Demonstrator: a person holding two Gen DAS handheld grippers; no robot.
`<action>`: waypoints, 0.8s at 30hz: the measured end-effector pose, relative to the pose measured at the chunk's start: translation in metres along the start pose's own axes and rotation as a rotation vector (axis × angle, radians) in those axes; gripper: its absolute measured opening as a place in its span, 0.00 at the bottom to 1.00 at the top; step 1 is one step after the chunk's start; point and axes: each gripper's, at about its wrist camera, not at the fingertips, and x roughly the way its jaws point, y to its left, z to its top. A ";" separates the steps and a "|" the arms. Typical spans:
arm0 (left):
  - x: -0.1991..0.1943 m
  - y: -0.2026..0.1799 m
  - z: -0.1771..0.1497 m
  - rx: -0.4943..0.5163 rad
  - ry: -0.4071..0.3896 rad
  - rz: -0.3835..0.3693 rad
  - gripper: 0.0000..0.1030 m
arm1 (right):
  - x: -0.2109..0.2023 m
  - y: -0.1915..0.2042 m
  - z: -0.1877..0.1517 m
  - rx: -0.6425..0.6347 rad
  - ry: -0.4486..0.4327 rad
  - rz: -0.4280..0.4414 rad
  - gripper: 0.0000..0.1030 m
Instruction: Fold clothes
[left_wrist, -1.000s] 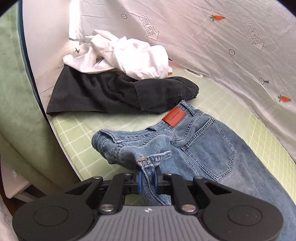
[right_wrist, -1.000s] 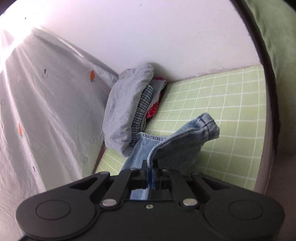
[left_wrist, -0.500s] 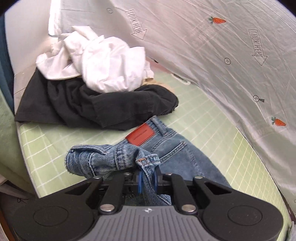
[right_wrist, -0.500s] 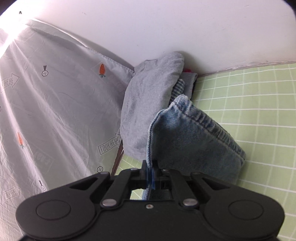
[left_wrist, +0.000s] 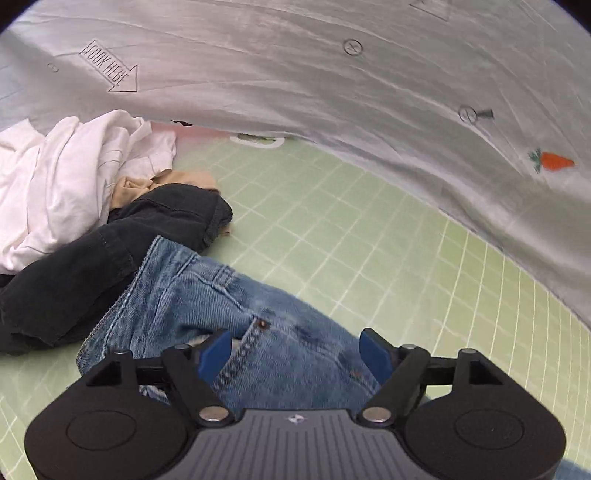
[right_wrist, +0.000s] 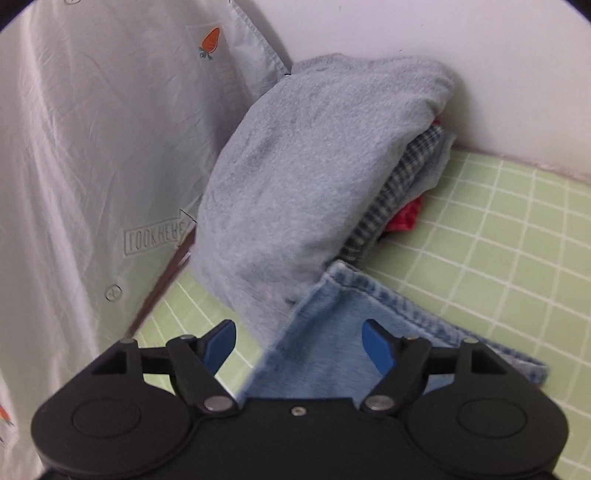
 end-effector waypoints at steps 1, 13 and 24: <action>-0.001 -0.005 -0.012 0.031 0.019 0.000 0.75 | -0.008 -0.009 -0.010 -0.019 -0.001 -0.036 0.75; 0.003 -0.022 -0.092 0.194 0.160 -0.048 0.78 | -0.010 -0.079 -0.068 0.110 0.031 -0.162 0.78; 0.006 -0.031 -0.119 0.212 0.177 -0.017 0.84 | 0.007 -0.080 -0.053 -0.006 -0.031 -0.242 0.36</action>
